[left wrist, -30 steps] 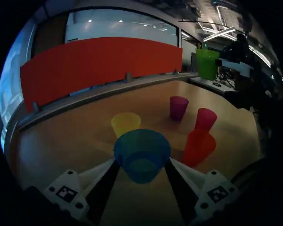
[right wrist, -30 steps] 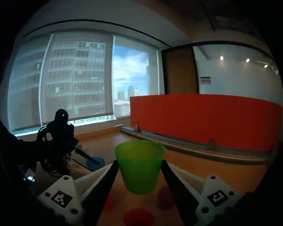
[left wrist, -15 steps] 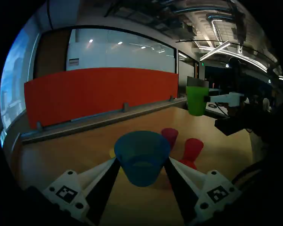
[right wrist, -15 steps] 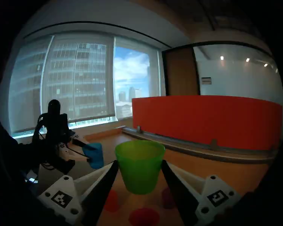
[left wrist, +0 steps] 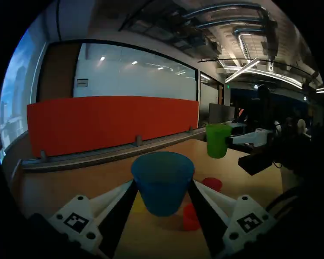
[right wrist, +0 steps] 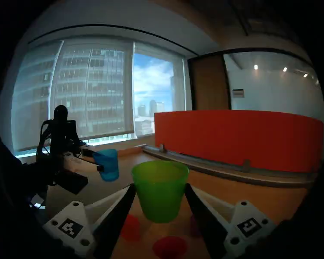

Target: Pour water

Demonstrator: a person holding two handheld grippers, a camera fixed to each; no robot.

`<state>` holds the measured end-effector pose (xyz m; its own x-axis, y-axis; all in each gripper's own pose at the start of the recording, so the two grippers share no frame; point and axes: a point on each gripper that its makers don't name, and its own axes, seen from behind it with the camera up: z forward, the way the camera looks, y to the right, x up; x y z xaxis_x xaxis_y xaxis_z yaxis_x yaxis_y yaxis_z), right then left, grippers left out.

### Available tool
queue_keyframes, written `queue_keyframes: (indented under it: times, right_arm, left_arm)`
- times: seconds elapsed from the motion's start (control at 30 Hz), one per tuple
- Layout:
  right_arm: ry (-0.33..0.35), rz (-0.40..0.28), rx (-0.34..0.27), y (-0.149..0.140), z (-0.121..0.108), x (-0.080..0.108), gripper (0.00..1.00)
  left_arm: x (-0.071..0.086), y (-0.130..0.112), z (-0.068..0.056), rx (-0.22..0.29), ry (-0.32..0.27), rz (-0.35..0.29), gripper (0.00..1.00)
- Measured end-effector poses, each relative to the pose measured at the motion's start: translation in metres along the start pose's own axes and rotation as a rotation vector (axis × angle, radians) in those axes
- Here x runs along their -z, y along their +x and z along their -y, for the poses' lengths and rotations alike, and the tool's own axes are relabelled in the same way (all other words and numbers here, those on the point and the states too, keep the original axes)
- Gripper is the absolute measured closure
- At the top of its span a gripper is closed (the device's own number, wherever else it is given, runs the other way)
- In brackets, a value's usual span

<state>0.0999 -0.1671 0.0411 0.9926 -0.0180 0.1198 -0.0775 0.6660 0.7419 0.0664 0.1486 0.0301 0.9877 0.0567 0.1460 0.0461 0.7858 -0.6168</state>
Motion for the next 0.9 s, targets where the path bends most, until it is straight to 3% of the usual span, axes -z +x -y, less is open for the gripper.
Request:
queue_keyframes:
  times: [0.5, 0.9]
  right_arm:
    - [0.028, -0.061, -0.018, 0.006, 0.004, 0.007, 0.13]
    - [0.051, -0.062, 0.043, 0.001, 0.015, 0.008, 0.15]
  left_arm:
    - [0.003, 0.014, -0.009, -0.024, -0.010, -0.013, 0.19]
    - [0.003, 0.022, -0.014, -0.054, -0.022, -0.010, 0.19]
